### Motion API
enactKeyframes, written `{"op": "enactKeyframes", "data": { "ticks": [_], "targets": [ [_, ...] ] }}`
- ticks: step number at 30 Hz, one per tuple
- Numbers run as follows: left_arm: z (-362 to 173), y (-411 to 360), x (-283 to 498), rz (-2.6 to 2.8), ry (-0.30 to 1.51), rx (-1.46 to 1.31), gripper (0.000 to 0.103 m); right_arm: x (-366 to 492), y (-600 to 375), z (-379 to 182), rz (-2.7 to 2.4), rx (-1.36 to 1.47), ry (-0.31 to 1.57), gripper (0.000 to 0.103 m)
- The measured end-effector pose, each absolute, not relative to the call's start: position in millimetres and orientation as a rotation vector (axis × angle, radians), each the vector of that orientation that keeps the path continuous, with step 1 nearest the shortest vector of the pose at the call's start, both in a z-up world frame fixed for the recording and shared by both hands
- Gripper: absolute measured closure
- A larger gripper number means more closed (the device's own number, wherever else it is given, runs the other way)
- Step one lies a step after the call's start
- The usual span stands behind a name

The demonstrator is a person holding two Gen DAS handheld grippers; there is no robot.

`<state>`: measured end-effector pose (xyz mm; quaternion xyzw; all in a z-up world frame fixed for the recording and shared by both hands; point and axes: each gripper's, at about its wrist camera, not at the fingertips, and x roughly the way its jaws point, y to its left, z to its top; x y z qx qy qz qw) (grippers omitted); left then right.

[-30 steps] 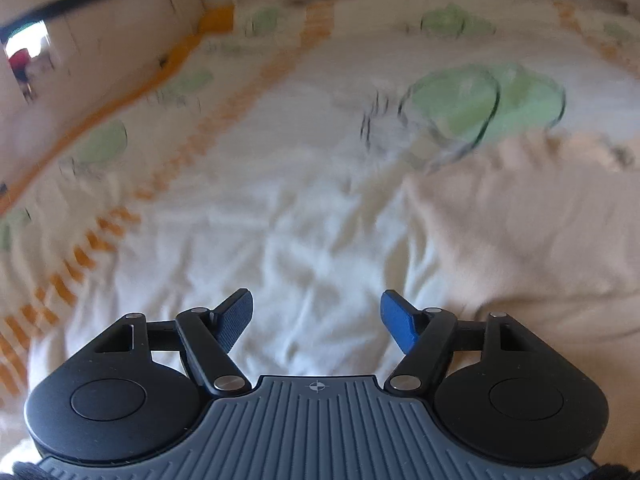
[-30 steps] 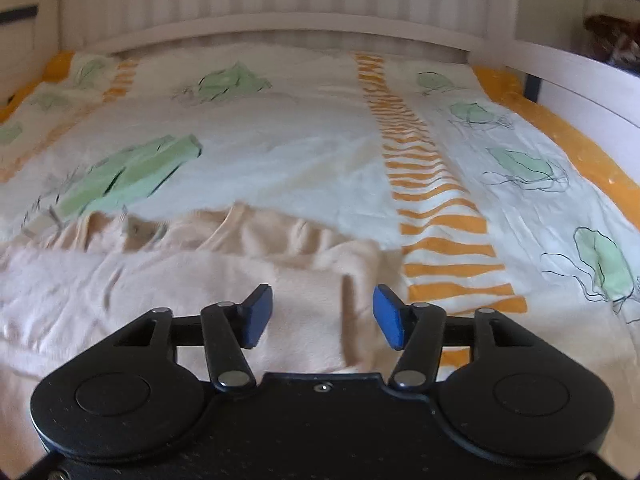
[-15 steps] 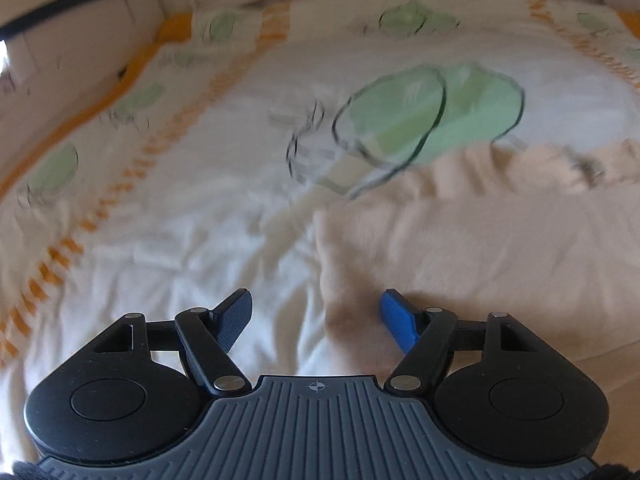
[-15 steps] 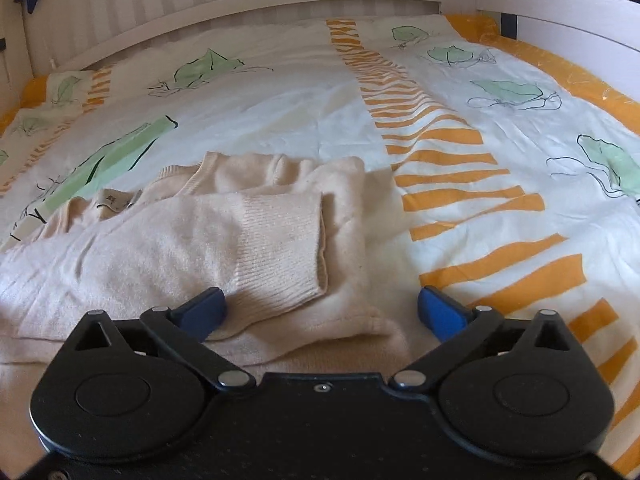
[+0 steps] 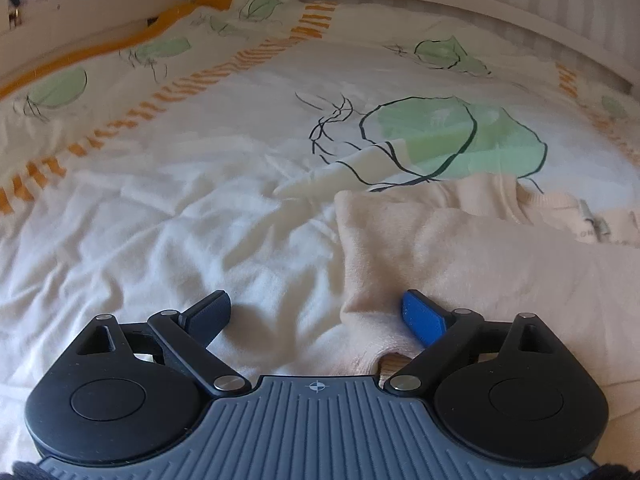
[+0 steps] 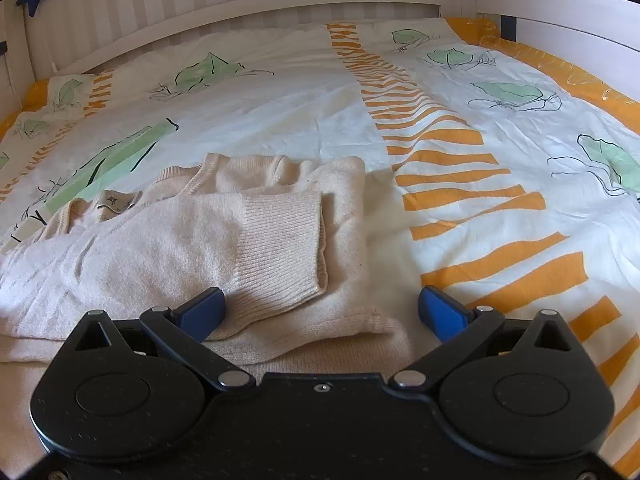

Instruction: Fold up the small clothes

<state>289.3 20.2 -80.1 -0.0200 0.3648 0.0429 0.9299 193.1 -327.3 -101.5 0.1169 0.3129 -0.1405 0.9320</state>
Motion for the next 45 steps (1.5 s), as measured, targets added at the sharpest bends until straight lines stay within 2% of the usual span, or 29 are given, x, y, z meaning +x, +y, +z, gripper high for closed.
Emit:
{"op": "enactKeyframes", "data": {
  "ticks": [6,10,20,28,31,38,40,42,45],
  "targets": [
    [-67,25,299,0.071,0.83,-0.042,0.013,190,-333,-100,-0.265,0.273,0.637,0.0],
    [-49,24,284,0.133,0.815,0.009,0.015,186,-336,-94,-0.252,0.266,0.668,0.001],
    [1,31,207,0.102,0.746,0.16,0.014,135,-327,-53,-0.35,0.109,0.739,0.001],
    [14,45,151,0.024,0.768,0.1,0.014,67,-305,-29,-0.291,0.05,0.751,0.001],
    [11,46,133,-0.002,0.781,0.122,0.014,44,-298,-23,-0.285,0.046,0.78,0.009],
    [-1,57,91,-0.029,0.836,0.108,0.014,-2,-294,-15,-0.219,0.141,0.833,0.01],
    [-7,65,84,-0.024,0.875,0.078,0.014,-11,-297,-17,-0.208,0.201,0.86,0.013],
    [-12,71,79,-0.019,0.905,0.055,0.015,-18,-300,-21,-0.206,0.258,0.888,0.024],
    [-19,78,73,-0.018,0.937,0.047,0.015,-23,-307,-31,-0.191,0.337,0.943,0.035]
  ]
}}
